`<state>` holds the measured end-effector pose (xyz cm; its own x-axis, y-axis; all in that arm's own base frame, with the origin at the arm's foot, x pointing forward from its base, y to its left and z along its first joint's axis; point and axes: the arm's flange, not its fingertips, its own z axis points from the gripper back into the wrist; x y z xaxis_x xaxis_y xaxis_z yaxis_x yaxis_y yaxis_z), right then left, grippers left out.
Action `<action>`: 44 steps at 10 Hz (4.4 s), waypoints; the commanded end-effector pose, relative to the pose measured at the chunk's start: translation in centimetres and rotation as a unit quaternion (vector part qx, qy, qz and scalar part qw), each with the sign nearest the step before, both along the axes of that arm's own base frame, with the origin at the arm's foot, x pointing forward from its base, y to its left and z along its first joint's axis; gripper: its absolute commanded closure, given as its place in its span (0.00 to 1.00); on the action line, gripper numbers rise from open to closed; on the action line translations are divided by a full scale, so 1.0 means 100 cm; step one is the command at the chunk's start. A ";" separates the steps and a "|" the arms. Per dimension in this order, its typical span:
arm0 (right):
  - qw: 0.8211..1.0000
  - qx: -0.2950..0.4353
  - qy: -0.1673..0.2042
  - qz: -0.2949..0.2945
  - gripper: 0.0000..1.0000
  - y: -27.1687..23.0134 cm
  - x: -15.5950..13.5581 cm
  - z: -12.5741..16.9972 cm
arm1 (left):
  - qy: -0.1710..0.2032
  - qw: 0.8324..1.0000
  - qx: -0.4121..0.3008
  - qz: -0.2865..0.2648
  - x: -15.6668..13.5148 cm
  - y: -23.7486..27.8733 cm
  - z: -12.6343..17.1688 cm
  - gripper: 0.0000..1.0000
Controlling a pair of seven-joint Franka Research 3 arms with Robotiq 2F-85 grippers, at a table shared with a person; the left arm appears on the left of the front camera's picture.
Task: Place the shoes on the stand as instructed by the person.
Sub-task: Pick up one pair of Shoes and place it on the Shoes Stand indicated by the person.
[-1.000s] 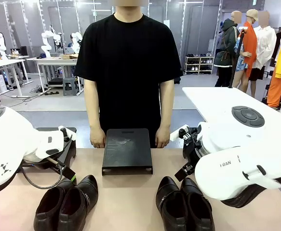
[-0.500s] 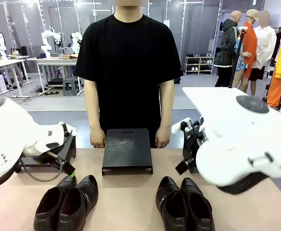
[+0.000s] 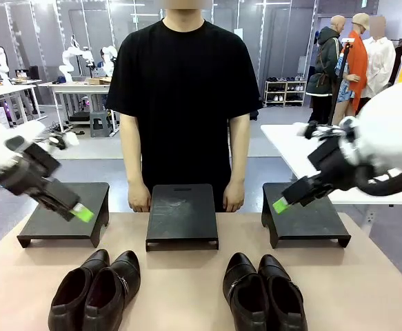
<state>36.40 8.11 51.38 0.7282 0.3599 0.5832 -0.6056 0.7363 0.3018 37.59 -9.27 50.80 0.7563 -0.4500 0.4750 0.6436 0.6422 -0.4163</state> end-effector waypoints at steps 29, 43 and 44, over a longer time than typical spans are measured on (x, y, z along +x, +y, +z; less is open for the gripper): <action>0.895 0.388 -0.066 -0.211 0.00 -0.314 -0.212 0.016 | -0.136 0.882 -0.414 0.180 -0.181 0.348 -0.049 0.00; 0.962 0.235 0.013 -0.140 0.00 -0.240 -0.159 0.065 | -0.136 0.882 -0.414 0.180 -0.181 0.348 -0.049 0.00; 0.969 0.209 0.028 -0.125 0.00 -0.227 -0.147 0.075 | -0.136 0.882 -0.414 0.180 -0.181 0.348 -0.049 0.00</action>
